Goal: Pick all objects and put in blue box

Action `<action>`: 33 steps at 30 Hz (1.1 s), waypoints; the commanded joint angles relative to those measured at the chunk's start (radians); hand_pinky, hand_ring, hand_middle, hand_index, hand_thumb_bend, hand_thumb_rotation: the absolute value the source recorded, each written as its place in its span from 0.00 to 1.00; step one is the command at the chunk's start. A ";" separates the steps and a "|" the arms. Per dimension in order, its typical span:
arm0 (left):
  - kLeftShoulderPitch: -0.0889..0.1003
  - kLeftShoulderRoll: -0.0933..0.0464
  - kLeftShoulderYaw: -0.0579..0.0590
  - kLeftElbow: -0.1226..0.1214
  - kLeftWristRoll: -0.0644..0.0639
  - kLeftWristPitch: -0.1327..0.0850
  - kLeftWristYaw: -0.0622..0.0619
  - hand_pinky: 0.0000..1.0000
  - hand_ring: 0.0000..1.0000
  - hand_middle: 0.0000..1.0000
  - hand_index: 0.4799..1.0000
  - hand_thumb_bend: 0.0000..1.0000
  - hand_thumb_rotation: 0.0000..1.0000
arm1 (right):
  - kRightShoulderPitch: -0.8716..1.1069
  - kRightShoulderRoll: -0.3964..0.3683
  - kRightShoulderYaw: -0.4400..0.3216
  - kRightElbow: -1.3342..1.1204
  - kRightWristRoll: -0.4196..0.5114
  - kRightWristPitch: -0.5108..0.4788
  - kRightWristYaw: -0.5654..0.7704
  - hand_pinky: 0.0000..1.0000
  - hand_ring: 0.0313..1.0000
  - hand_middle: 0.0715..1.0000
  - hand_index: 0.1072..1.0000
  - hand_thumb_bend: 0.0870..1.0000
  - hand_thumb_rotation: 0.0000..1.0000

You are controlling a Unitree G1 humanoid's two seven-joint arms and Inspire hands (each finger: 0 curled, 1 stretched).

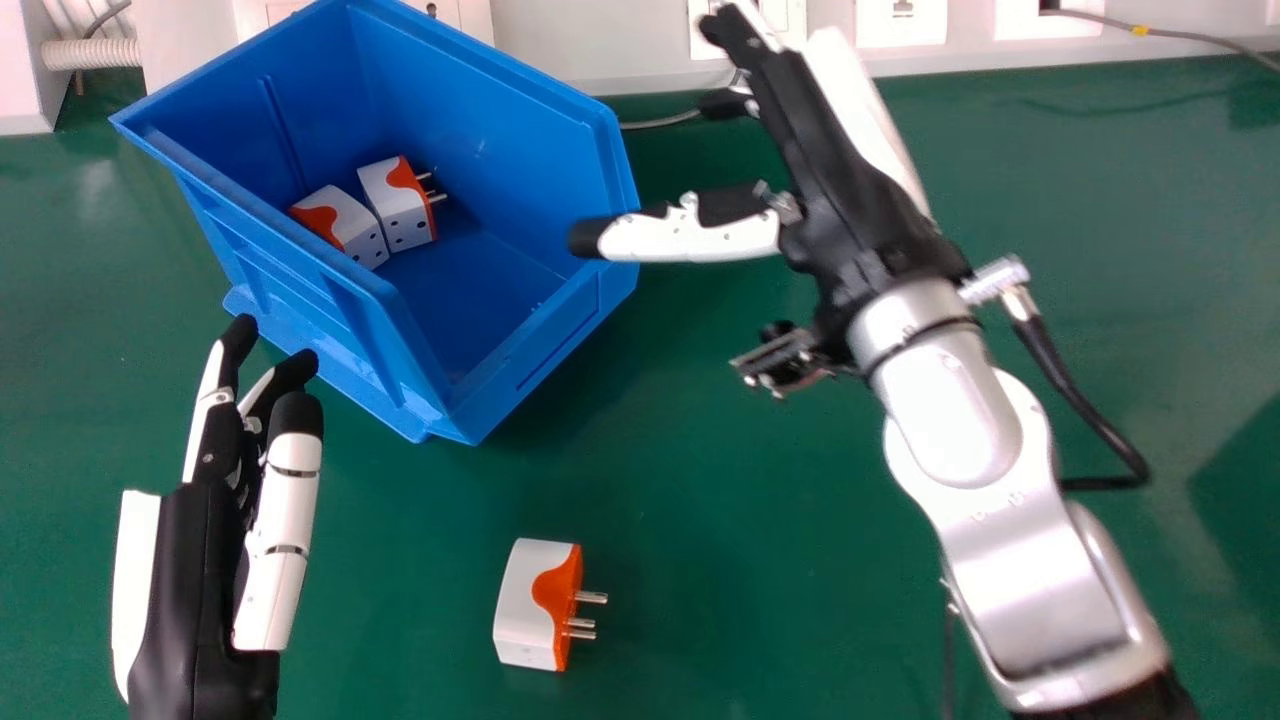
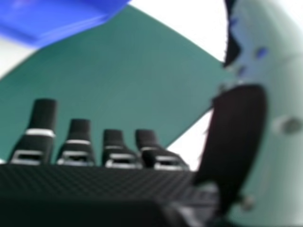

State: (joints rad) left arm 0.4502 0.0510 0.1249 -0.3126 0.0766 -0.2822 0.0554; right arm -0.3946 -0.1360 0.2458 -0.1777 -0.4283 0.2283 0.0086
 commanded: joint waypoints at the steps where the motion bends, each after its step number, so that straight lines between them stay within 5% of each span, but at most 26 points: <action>1: 0.015 0.012 0.014 -0.039 -0.008 -0.024 -0.009 0.85 0.90 0.89 0.92 0.46 0.93 | 0.049 -0.026 -0.013 -0.067 -0.040 -0.044 -0.033 0.81 0.93 0.96 0.92 0.65 0.17; 7: 0.053 0.026 0.047 -0.067 -0.027 -0.022 -0.037 0.85 0.90 0.89 0.92 0.47 0.92 | 0.187 -0.051 -0.029 -0.110 -0.077 -0.106 -0.084 0.81 0.93 0.96 0.92 0.64 0.20; 12: 0.080 0.037 0.076 -0.065 -0.048 -0.037 -0.062 0.85 0.91 0.89 0.92 0.46 0.93 | 0.264 -0.050 -0.037 -0.112 -0.067 -0.139 -0.097 0.80 0.93 0.96 0.92 0.62 0.22; 17: 0.102 0.037 0.087 -0.084 -0.051 -0.035 -0.073 0.85 0.91 0.89 0.93 0.45 0.94 | 0.322 -0.054 -0.044 -0.095 -0.078 -0.183 -0.122 0.81 0.93 0.96 0.92 0.61 0.24; 24: 0.135 0.045 0.117 -0.093 -0.076 -0.044 -0.094 0.86 0.91 0.89 0.93 0.44 0.95 | 0.374 -0.058 -0.042 -0.098 -0.130 -0.187 -0.140 0.81 0.93 0.96 0.92 0.61 0.26; 33: 0.139 0.038 0.127 -0.048 -0.076 -0.081 -0.100 0.87 0.92 0.91 0.94 0.43 0.97 | 0.383 -0.066 -0.061 -0.084 -0.168 -0.185 -0.148 0.80 0.94 0.97 0.92 0.61 0.28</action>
State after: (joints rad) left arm 0.5853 0.0879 0.2417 -0.3629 0.0069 -0.3340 -0.0437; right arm -0.0019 -0.1933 0.1986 -0.2496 -0.5818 0.0551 -0.1213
